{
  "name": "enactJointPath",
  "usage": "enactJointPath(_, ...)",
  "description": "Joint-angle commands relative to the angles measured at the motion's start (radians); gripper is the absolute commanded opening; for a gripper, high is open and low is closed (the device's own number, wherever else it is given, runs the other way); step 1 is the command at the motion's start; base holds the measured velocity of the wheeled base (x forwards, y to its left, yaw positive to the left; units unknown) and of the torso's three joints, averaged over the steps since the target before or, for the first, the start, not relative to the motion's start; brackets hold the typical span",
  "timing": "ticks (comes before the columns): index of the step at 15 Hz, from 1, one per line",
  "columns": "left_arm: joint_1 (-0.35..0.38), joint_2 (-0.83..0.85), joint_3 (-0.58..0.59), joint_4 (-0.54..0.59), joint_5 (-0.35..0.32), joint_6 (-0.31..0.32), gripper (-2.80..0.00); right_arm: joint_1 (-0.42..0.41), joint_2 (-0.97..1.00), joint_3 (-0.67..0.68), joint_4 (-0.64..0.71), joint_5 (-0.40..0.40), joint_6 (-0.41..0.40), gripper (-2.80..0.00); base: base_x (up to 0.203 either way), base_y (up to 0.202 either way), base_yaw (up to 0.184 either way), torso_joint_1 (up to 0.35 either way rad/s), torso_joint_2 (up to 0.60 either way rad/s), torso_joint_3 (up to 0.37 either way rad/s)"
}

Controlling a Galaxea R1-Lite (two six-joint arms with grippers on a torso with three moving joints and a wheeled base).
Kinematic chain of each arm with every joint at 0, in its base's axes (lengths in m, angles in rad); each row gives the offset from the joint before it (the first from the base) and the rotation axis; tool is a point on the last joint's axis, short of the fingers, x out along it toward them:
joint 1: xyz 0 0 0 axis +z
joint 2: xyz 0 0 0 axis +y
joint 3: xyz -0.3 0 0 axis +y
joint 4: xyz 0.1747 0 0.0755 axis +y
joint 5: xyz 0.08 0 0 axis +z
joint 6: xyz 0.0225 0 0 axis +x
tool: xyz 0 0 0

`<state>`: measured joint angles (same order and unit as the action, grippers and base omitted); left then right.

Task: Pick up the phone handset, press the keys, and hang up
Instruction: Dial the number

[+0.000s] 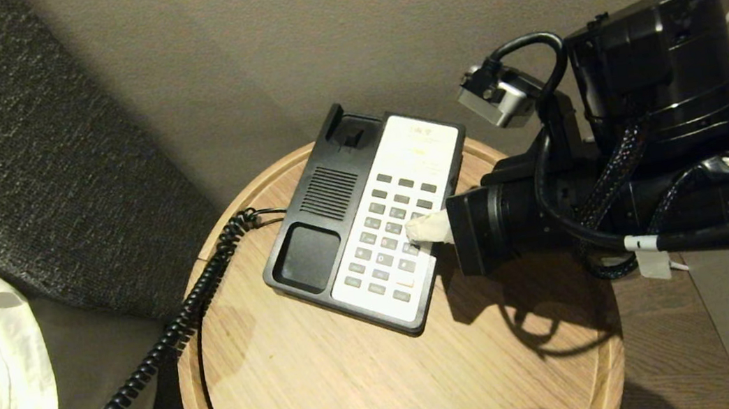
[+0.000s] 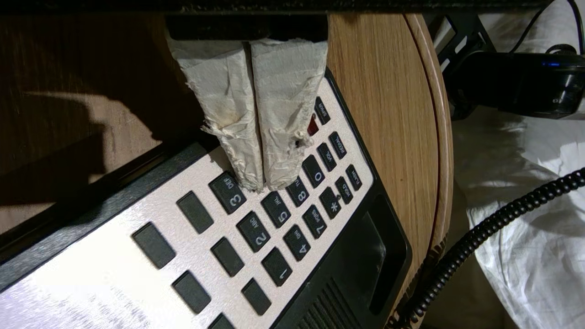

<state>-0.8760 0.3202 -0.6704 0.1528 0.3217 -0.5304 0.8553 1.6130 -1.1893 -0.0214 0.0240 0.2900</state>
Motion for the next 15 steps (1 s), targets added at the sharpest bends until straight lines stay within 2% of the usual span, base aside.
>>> enactJointPath(1,0.0,0.0,0.0,0.001,0.002,-0.003,-2.8,-0.001,0.005,0.005,0.001,-0.001,0.0,-2.8,0.0,0.0,0.0,0.0,0.0,0.0)
enactJointPath(15,0.0,-0.012,0.011,0.011,-0.001,-0.002,-2.8,-0.002,-0.048,0.016,0.015,-0.012,0.001,-2.8,0.0,0.0,0.0,0.0,0.0,0.0)
